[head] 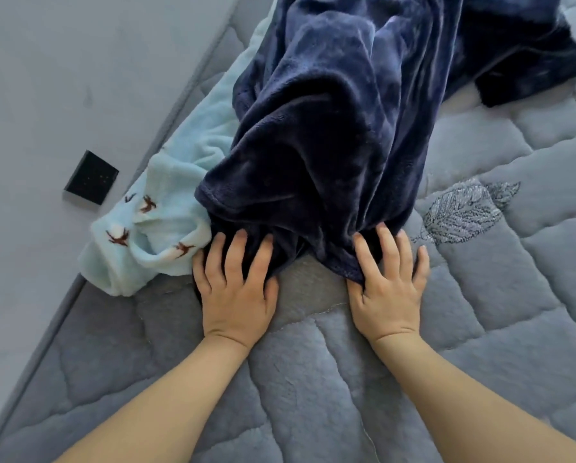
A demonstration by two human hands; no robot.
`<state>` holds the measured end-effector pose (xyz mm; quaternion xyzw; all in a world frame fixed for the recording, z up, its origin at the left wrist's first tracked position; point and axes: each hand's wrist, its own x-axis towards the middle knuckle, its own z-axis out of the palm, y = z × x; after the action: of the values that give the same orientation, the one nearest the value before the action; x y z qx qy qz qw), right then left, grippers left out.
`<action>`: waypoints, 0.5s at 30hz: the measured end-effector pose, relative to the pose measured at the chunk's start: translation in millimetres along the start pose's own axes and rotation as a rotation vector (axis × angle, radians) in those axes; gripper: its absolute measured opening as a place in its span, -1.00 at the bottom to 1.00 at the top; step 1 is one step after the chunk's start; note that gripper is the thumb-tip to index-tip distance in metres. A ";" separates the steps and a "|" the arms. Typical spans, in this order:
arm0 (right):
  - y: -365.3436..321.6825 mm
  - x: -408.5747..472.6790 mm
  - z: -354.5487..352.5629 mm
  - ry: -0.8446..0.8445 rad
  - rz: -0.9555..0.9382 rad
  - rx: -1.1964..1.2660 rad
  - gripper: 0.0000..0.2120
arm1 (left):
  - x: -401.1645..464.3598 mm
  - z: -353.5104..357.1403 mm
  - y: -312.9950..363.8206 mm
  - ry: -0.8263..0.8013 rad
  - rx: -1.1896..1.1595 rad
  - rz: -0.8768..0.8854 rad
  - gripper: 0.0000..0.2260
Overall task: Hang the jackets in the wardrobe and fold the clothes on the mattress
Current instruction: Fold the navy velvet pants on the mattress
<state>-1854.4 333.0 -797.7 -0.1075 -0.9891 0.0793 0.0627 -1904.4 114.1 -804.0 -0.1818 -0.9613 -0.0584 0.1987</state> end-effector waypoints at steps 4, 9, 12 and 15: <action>-0.9 -0.9 -2.1 0.011 -0.003 0.022 -0.46 | -0.8 -0.8 2.0 -0.005 0.000 0.013 -0.61; -0.9 -0.6 -4.9 0.016 -0.004 0.083 -0.51 | -0.4 -3.6 1.2 0.015 0.018 0.040 -0.61; -1.2 -0.8 -9.9 0.070 0.034 0.196 -0.64 | 1.4 -6.6 3.6 0.061 0.074 0.072 -0.67; -3.1 -14.0 -21.0 0.133 -0.070 0.223 -0.72 | -4.0 -19.2 10.3 0.103 0.195 0.178 -0.80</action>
<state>-1838.5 329.9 -778.1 -0.0704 -0.9709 0.1791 0.1426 -1890.2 118.8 -787.6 -0.2428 -0.9311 0.0438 0.2687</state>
